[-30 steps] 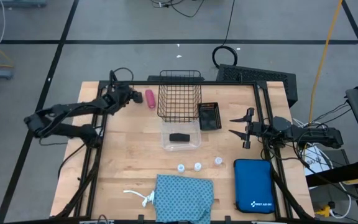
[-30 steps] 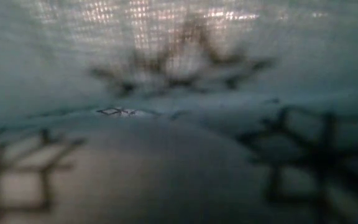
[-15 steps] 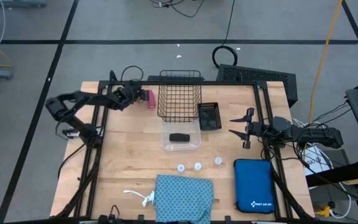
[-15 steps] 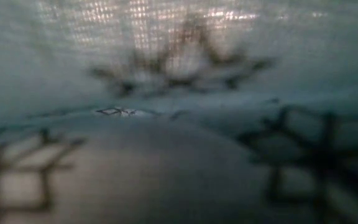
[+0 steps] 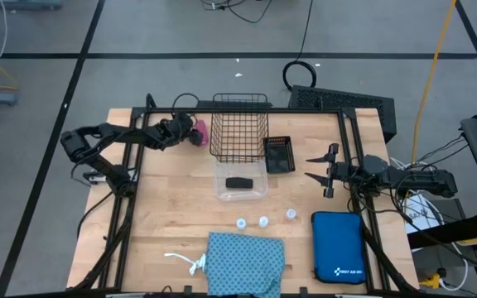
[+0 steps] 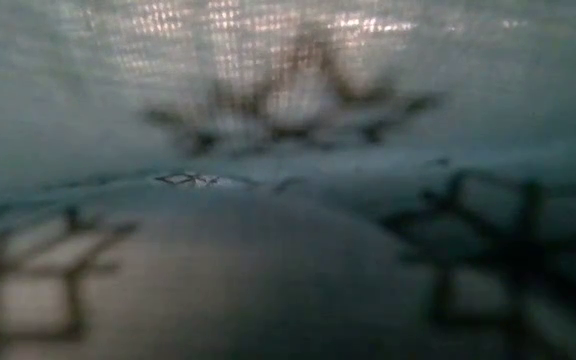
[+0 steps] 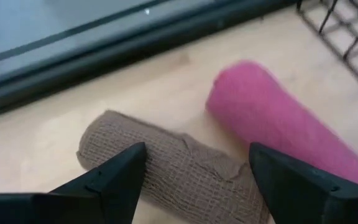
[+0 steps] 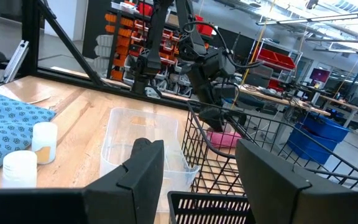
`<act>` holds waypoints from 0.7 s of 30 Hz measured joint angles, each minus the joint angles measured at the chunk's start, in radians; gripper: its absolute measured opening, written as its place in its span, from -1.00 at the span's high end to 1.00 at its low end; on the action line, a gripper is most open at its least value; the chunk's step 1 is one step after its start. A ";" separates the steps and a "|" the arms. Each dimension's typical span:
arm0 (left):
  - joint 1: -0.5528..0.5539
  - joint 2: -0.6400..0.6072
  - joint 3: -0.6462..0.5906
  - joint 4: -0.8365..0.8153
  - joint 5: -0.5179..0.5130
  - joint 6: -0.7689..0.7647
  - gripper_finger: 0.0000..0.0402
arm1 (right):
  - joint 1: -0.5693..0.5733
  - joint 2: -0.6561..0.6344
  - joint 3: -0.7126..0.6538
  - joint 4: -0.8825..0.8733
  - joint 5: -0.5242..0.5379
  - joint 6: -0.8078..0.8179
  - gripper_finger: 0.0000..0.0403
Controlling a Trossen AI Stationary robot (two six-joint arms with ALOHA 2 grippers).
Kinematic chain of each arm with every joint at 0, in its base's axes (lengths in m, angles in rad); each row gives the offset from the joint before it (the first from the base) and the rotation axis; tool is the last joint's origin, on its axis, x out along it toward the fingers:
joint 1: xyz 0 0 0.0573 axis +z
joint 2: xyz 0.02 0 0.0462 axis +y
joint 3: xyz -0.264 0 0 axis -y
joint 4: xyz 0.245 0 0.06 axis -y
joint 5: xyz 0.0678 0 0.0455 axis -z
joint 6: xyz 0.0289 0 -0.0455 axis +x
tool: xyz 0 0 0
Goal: Pick & Place Medicine items
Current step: Put the brown bandage into the transparent bin
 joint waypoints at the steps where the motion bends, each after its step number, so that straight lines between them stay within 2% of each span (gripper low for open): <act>1: -0.006 -0.013 0.000 -0.030 0.001 -0.005 -0.45 | 0.000 0.000 0.000 0.000 0.000 0.000 0.05; 8: -0.057 -0.172 -0.005 -0.235 0.094 -0.063 -0.45 | 0.000 0.000 0.000 0.000 0.000 0.000 0.05; 13: -0.100 -0.299 -0.010 -0.315 0.235 -0.059 -0.45 | 0.000 0.000 0.000 0.000 0.000 0.000 0.06; 21: -0.134 -0.363 -0.007 -0.386 0.175 -0.252 -0.45 | 0.000 0.000 0.000 0.000 0.000 0.000 0.05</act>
